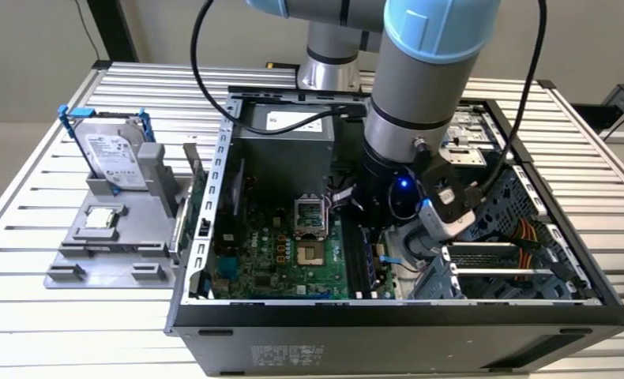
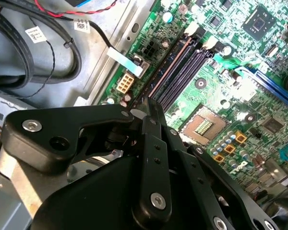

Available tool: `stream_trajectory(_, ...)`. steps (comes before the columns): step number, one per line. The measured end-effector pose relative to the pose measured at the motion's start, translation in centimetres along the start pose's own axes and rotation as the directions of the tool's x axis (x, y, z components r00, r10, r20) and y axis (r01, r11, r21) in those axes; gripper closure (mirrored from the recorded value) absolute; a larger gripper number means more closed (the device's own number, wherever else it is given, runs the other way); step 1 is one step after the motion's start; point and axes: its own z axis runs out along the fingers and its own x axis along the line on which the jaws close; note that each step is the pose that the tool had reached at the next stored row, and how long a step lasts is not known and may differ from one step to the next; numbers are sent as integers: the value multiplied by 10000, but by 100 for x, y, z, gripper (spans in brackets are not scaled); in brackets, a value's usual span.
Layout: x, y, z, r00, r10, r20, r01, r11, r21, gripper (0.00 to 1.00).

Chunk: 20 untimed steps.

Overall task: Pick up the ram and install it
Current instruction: 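Press down the ram until it locks into place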

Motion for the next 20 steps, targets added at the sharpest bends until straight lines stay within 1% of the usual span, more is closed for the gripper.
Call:
stream_trajectory(5, 0, 0, 0, 9990, -437, -2, 437, 9990, -24, 100)
stream_trajectory(7, -1, 0, -1, 9981, -612, -38, 612, 9981, -52, 100)
stream_trajectory(10, 0, 1, -2, 9961, -877, -128, 875, 9960, -163, 100)
stream_trajectory(12, 0, 2, -2, 9937, -1117, -134, 1114, 9935, -215, 100)
stream_trajectory(14, -1, 3, -1, 9897, -1425, -127, 1421, 9895, -250, 100)
stream_trajectory(16, -6, 2, -2, 9860, -1665, -129, 1661, 9858, -263, 100)
stream_trajectory(18, -9, 2, -2, 9812, -1925, -126, 1921, 9810, -274, 100)
stream_trajectory(19, -10, 2, -2, 9783, -2070, -124, 2066, 9780, -280, 100)
stream_trajectory(20, -9, 2, -2, 9742, -2254, -122, 2250, 9739, -287, 100)
